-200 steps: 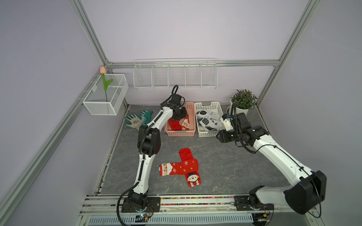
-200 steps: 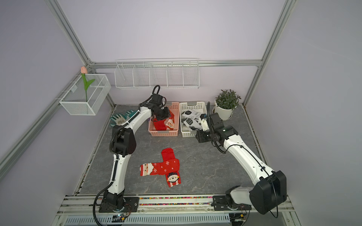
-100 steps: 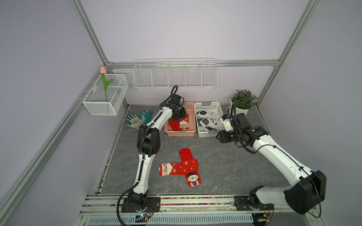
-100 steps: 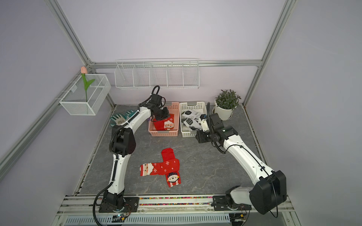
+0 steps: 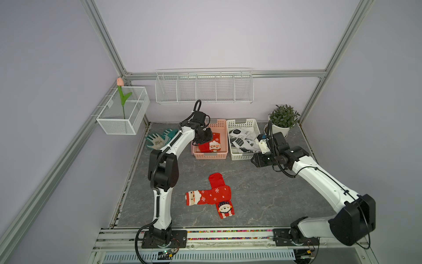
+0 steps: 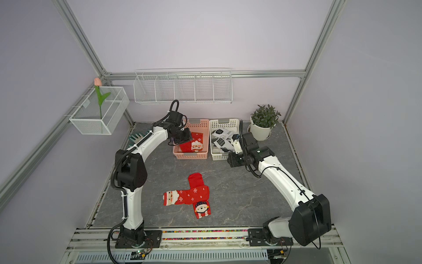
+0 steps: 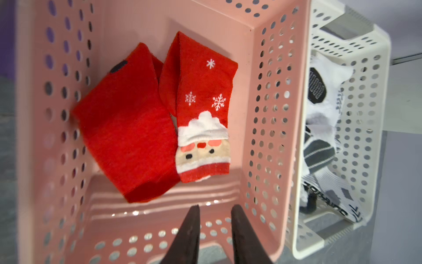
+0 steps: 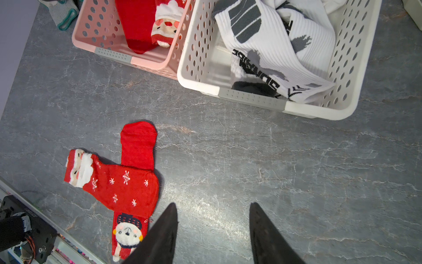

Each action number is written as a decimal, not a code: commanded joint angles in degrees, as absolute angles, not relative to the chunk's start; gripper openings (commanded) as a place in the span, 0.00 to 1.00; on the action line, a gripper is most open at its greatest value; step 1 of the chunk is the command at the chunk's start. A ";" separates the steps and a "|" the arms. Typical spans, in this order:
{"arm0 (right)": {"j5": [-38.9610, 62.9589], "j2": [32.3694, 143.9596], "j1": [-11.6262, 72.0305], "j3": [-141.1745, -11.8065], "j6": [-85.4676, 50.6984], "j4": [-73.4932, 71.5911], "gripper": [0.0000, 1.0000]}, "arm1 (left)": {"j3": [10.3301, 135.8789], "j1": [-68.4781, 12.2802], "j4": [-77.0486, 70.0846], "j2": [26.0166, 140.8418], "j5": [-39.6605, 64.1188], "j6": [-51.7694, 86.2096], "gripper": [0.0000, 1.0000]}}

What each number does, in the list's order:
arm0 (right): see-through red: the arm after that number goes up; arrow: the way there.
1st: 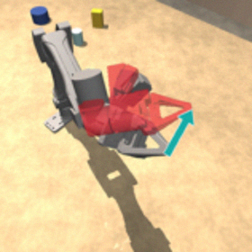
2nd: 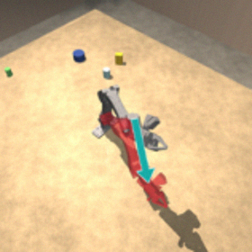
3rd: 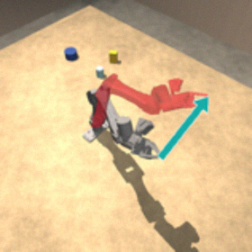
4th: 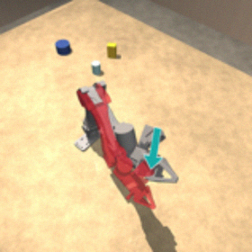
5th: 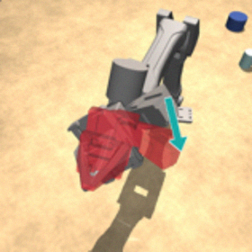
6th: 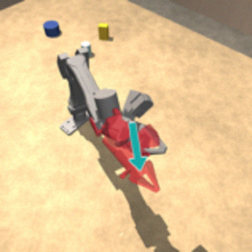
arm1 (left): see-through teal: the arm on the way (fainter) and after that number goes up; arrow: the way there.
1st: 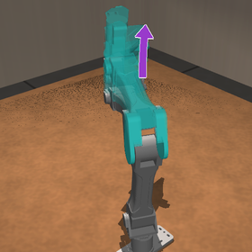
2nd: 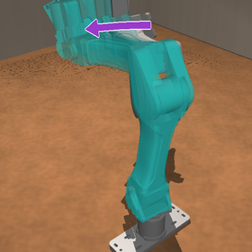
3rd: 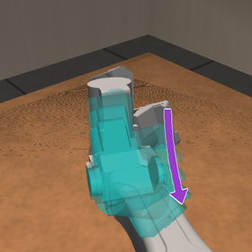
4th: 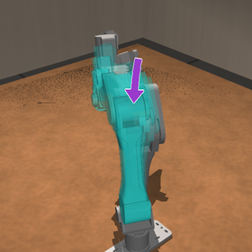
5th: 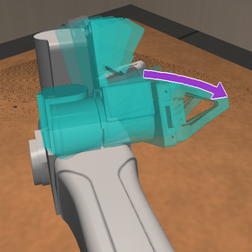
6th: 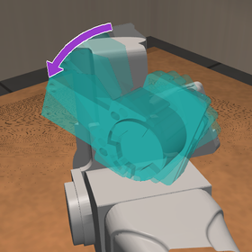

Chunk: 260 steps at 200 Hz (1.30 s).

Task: Sort the socks into the basket by color
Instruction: Place the sock in the bin, then pick up the sock at the center of the board.

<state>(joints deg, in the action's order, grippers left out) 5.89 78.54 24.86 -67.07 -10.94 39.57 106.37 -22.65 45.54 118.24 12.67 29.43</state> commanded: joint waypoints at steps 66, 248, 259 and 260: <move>6.16 78.87 25.22 -68.64 -10.54 40.25 0.53 | 80.74 -28.77 52.21 90.17 2.05 28.72 0.33; 6.16 78.60 25.66 -67.81 -10.66 40.55 0.53 | 53.51 -46.56 51.03 78.20 -1.68 44.47 0.49; 5.91 78.40 25.64 -67.61 -10.68 40.52 0.53 | 52.97 -46.57 50.44 78.84 -1.27 44.57 0.49; 5.90 78.35 25.61 -67.60 -10.70 40.52 0.53 | 52.94 -46.58 50.40 78.93 -1.25 44.61 0.49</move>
<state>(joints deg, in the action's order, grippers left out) 5.85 78.94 25.28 -67.61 -10.92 39.59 54.00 -46.22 51.96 77.69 -1.08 42.50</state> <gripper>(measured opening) 0.532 0.485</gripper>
